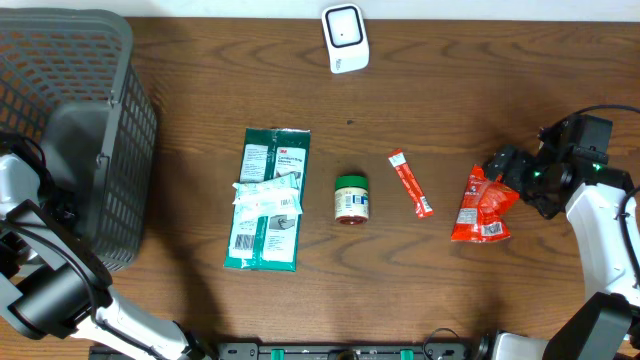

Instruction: Scan the item barcode

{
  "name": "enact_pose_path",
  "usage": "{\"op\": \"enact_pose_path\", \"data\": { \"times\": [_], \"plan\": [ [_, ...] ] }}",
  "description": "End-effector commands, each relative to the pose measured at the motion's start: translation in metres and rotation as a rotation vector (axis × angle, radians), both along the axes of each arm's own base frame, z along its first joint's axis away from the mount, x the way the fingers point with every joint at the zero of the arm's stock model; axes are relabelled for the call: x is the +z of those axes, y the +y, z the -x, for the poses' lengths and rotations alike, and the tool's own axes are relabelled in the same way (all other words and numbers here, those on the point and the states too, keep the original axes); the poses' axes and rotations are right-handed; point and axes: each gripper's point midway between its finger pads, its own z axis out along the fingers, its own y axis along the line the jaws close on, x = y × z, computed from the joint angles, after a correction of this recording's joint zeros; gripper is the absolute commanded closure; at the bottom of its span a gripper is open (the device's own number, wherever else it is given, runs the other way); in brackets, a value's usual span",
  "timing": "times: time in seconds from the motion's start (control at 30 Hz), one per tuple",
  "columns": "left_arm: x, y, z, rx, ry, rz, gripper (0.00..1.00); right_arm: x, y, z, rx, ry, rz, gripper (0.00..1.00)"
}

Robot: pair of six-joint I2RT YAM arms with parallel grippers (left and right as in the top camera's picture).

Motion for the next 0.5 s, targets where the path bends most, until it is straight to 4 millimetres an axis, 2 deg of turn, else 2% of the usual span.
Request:
{"op": "enact_pose_path", "data": {
  "times": [0.0, 0.2, 0.43, 0.47],
  "plan": [
    [-0.006, -0.012, -0.005, 0.01, -0.036, 0.068, 0.93, 0.0, -0.001, 0.001, -0.003, 0.001, -0.004, 0.01],
    [0.02, -0.013, -0.022, 0.005, -0.137, 0.069, 0.93, 0.0, -0.001, 0.001, -0.003, 0.001, -0.004, 0.01],
    [0.067, -0.008, -0.037, -0.011, -0.287, -0.011, 0.93, 0.0, -0.001, 0.001, -0.003, 0.001, -0.004, 0.01],
    [0.072, -0.007, -0.037, -0.013, -0.299, -0.022, 0.88, 0.0, -0.001, 0.001, -0.003, 0.001, -0.004, 0.01]
  ]
}}
